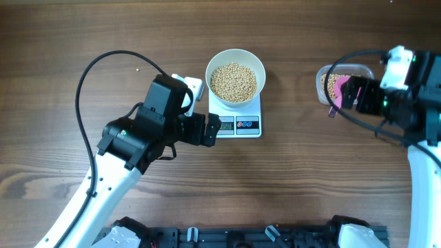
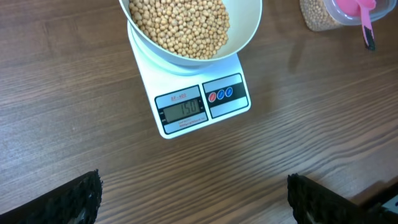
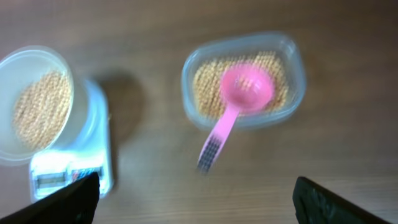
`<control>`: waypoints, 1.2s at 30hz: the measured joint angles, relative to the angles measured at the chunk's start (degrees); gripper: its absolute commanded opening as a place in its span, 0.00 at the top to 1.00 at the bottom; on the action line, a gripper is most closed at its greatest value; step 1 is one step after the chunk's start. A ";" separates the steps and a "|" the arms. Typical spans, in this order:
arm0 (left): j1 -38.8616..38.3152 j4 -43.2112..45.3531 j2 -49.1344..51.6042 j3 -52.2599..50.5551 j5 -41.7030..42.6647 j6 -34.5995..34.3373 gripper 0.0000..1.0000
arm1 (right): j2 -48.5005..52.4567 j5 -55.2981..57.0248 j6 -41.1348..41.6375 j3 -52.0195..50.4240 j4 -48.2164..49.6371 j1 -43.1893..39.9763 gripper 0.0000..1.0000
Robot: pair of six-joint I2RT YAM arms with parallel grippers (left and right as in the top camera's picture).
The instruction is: Scoop item into bowl and weigh 150g on scale
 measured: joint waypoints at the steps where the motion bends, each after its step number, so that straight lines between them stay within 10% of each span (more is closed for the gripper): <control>1: 0.00 -0.04 0.00 0.00 0.00 0.00 0.00 | -1.31 -0.90 0.13 -0.02 -2.58 0.00 0.00; 9: 0.00 -0.02 0.02 0.00 0.00 0.00 0.00 | -14.05 -0.85 9.09 -0.02 -17.66 0.00 0.00; 21: 0.00 0.00 0.02 0.00 0.00 0.00 0.00 | -4.90 0.22 11.41 -0.04 -17.49 0.00 0.00; 30: 0.00 0.00 0.02 0.00 0.00 0.00 0.00 | -4.46 5.70 1.07 -0.57 0.15 0.00 0.00; 36: 0.00 0.02 0.02 -0.02 0.00 0.00 0.00 | -23.71 6.45 -1.36 -19.23 20.92 2.16 0.00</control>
